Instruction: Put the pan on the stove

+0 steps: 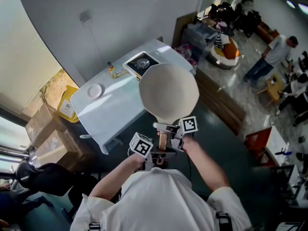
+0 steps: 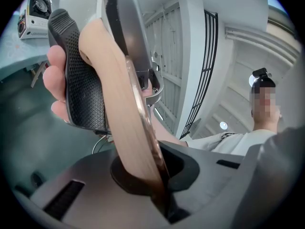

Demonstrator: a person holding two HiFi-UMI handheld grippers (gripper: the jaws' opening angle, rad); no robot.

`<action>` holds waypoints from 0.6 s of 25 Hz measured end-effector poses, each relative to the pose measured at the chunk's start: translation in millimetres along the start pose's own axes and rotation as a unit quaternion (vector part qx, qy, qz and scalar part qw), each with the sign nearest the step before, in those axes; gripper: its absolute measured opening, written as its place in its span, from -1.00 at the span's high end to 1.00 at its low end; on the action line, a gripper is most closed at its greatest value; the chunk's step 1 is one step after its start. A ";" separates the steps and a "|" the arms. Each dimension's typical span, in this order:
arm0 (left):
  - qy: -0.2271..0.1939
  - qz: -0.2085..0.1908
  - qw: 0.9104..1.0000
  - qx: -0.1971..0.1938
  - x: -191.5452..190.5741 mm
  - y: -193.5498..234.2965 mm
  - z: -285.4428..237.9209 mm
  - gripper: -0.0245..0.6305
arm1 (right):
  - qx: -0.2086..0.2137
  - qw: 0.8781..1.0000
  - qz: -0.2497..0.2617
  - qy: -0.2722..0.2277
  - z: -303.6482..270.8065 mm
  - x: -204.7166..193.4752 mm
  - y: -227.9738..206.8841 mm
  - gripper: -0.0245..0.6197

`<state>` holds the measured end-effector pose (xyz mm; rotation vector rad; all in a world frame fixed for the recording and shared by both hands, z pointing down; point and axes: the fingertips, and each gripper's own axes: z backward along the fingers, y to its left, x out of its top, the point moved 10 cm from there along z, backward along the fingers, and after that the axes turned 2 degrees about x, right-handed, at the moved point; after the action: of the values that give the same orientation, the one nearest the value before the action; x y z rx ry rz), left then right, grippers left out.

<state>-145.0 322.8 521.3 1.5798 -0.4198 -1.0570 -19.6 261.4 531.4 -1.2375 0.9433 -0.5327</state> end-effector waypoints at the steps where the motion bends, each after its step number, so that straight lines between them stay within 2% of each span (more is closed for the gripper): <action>1: -0.001 0.001 1.000 0.000 -0.1 0.4 -1.1 0.85 | 0.003 1.000 -0.001 -0.002 0.8 -0.1 -0.2 0.29; 6: -0.004 -0.004 1.000 0.002 3.9 -0.7 -9.7 0.85 | 0.002 1.000 -0.012 -0.006 8.9 1.7 -1.1 0.29; 15: -0.012 0.000 1.000 0.013 14.1 13.8 -34.0 0.85 | 0.013 1.000 0.004 0.014 30.9 17.5 -6.6 0.30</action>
<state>-106.5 328.3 527.0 1.5913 -0.4507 -1.0759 16.5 262.8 533.5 -1.2048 0.9619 -0.5556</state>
